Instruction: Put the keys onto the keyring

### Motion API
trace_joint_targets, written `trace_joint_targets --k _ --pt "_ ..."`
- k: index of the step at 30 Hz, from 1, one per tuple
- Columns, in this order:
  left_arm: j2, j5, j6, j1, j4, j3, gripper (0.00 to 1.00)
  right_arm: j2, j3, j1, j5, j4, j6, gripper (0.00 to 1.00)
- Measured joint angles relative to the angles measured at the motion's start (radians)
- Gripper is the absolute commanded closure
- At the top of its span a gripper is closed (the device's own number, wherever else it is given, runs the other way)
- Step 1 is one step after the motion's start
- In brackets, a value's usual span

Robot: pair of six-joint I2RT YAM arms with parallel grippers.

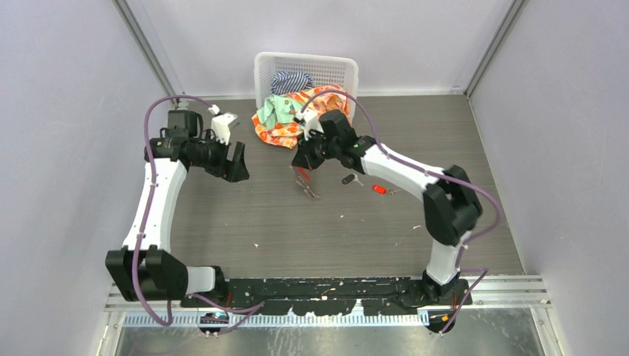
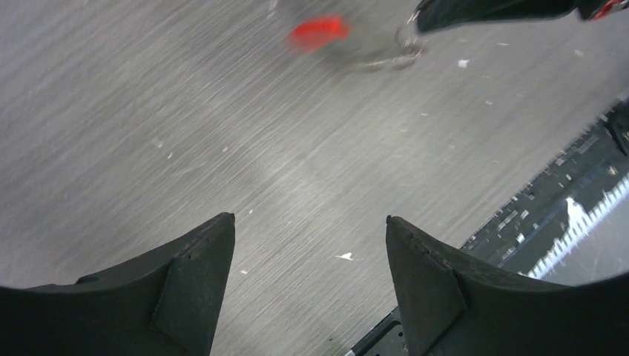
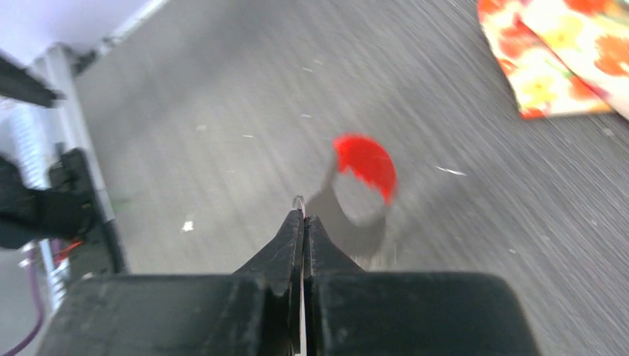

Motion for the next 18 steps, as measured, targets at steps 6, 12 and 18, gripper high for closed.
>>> trace_joint_targets --k 6,12,18 --pt "-0.077 0.154 0.113 -0.07 -0.133 0.114 0.34 -0.244 -0.146 0.127 -0.017 0.068 0.002 0.99" --pt "-0.143 0.254 0.217 -0.136 -0.301 0.206 0.49 -0.393 -0.206 0.28 0.016 0.072 0.002 0.99" --pt "-0.244 0.392 0.284 -0.163 -0.462 0.249 0.47 -0.537 -0.23 0.455 0.121 0.073 0.002 0.99"
